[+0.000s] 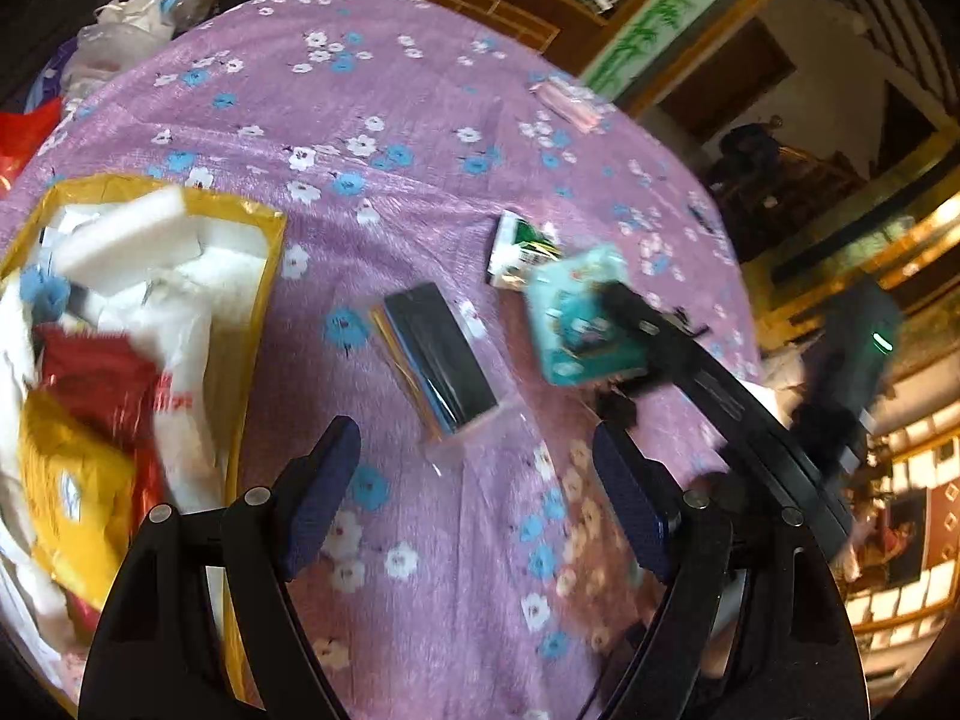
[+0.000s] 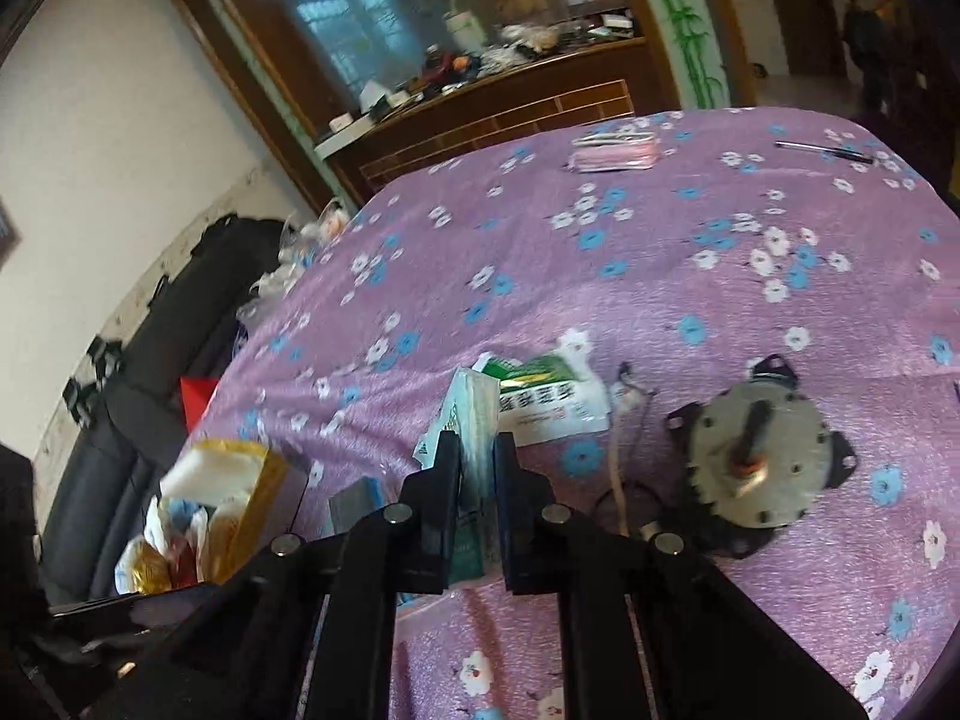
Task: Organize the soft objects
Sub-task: 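Grasp the clear bag with dark block with the left gripper while the right grasps the teal tissue pack, then carry the clear bag and teal tissue pack into the box and release them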
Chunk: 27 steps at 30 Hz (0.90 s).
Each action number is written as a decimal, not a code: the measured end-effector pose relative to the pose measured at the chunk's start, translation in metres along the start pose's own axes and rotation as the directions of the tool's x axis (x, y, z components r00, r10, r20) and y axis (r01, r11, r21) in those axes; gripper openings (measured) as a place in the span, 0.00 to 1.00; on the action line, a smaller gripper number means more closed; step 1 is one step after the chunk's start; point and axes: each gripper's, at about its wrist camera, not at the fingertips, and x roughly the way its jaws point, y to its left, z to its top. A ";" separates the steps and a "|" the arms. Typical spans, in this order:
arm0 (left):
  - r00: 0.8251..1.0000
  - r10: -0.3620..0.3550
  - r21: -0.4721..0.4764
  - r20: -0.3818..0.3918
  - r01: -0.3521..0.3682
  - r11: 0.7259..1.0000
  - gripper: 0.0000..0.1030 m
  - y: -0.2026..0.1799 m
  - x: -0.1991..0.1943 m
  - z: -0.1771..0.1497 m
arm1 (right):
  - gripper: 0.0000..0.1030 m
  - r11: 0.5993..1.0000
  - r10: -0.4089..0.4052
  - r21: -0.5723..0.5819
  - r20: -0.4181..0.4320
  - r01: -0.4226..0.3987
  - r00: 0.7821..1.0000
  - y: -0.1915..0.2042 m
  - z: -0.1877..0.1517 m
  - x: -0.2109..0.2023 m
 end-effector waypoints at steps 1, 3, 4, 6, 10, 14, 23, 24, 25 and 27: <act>0.999 0.037 0.010 -0.008 -0.036 0.999 0.78 -0.003 0.007 0.006 | 0.09 1.000 -0.002 0.007 0.009 0.002 1.000 -0.001 0.001 -0.002; 0.995 0.100 0.002 -0.028 -0.100 0.995 0.78 -0.005 0.023 0.014 | 0.09 1.000 0.001 0.017 0.027 -0.001 1.000 -0.003 0.002 -0.007; 0.991 0.123 -0.021 -0.052 -0.124 0.992 0.78 -0.004 0.036 0.019 | 0.09 1.000 0.000 0.021 0.031 -0.001 1.000 -0.003 0.003 -0.008; 0.984 0.156 -0.031 -0.089 -0.159 0.987 0.78 -0.004 0.054 0.025 | 0.09 1.000 0.008 0.025 0.031 -0.009 0.999 -0.003 0.003 -0.010; 0.943 0.328 -0.028 -0.057 -0.330 0.944 0.66 -0.005 0.080 0.027 | 0.09 1.000 0.011 0.020 0.035 -0.012 0.999 -0.001 0.004 -0.010; 0.956 0.289 -0.002 -0.057 -0.290 0.957 0.38 -0.009 0.086 0.018 | 0.09 0.999 0.021 0.034 0.037 -0.022 0.999 -0.005 0.003 -0.011; 0.994 0.093 -0.015 -0.057 -0.094 0.995 0.30 0.010 0.033 -0.007 | 0.09 1.000 0.016 0.006 0.036 -0.016 0.999 0.002 -0.002 -0.007; 0.997 0.061 -0.015 -0.045 -0.062 0.998 0.30 0.013 0.019 -0.011 | 0.09 1.000 0.014 -0.002 0.043 -0.014 0.999 0.005 -0.002 -0.008; 0.999 0.021 -0.015 -0.030 -0.021 1.000 0.30 0.018 0.000 -0.016 | 0.09 1.000 0.015 -0.008 0.050 -0.015 0.999 0.006 -0.003 -0.008; 1.000 -0.026 -0.021 -0.002 0.026 0.999 0.30 0.028 -0.030 -0.024 | 0.09 1.000 0.012 -0.024 0.061 -0.011 0.998 0.010 -0.004 -0.009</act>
